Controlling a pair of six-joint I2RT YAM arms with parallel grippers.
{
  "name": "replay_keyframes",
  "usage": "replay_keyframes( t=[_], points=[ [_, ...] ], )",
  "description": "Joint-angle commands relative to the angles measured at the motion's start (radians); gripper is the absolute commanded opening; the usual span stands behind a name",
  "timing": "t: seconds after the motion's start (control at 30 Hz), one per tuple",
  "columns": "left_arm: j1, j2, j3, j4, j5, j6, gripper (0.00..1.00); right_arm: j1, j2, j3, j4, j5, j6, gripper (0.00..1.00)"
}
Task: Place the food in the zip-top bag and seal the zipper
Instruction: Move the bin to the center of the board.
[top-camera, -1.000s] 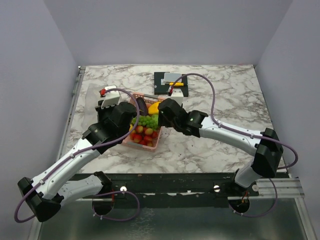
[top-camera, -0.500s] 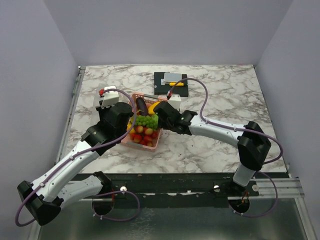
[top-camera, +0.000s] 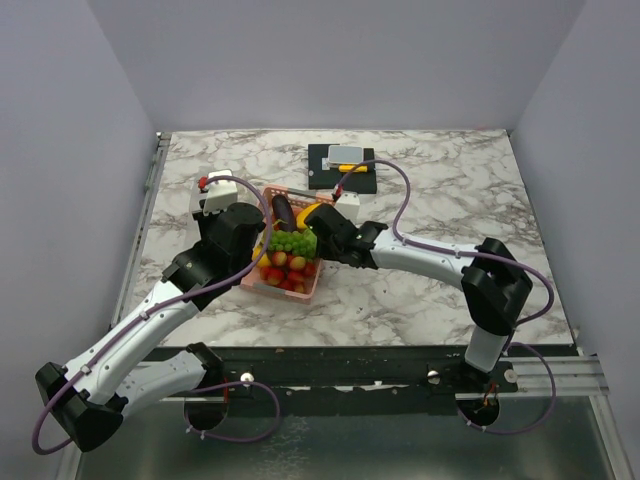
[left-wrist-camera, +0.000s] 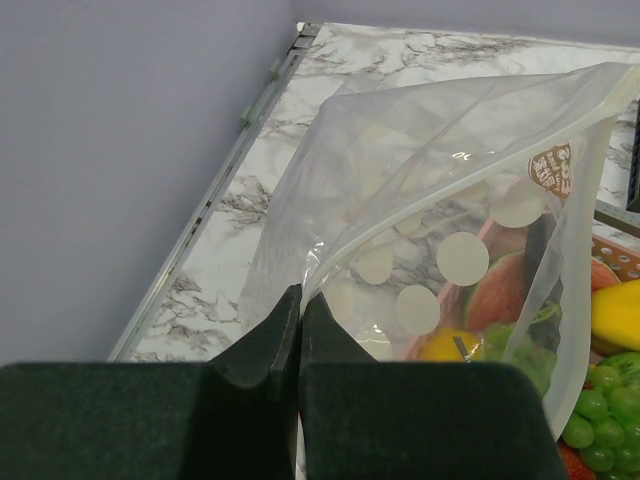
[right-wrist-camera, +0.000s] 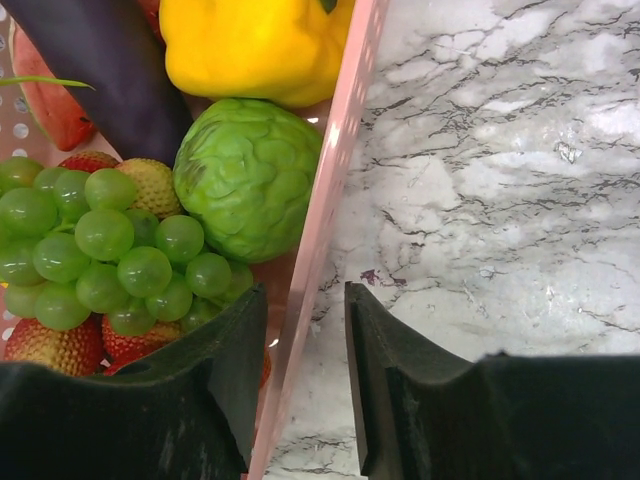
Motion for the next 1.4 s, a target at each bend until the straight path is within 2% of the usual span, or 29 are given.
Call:
replay_keyframes(
  t=[0.0,0.13,0.4,0.53,0.7,0.87,1.1,1.37],
  points=[
    [0.007,-0.011,-0.015,0.018,0.02,0.005,0.0,-0.005,0.023,-0.022,0.028,-0.009,0.022,0.4],
    [0.007,-0.012,-0.017,0.02,0.02,0.007,0.0,-0.006,0.023,-0.032,0.027,-0.003,0.019,0.37],
    [0.008,-0.018,-0.02,0.024,0.017,0.009,0.0,-0.02,0.02,-0.057,0.034,-0.007,0.017,0.17],
    [0.007,-0.015,-0.021,0.024,0.017,0.011,0.0,-0.031,0.002,-0.077,0.033,0.004,0.011,0.14],
    [0.007,-0.014,-0.021,0.024,0.016,0.012,0.0,-0.055,-0.04,-0.119,0.033,0.017,-0.002,0.01],
    [0.009,-0.013,-0.023,0.025,0.016,0.014,0.0,-0.079,-0.085,-0.153,0.029,0.027,-0.05,0.01],
    [0.008,-0.007,-0.023,0.026,0.016,0.016,0.0,-0.127,-0.153,-0.203,0.015,0.016,-0.198,0.01],
    [0.009,-0.009,-0.023,0.027,0.021,0.018,0.0,-0.215,-0.242,-0.301,0.011,-0.095,-0.378,0.01]
  ],
)
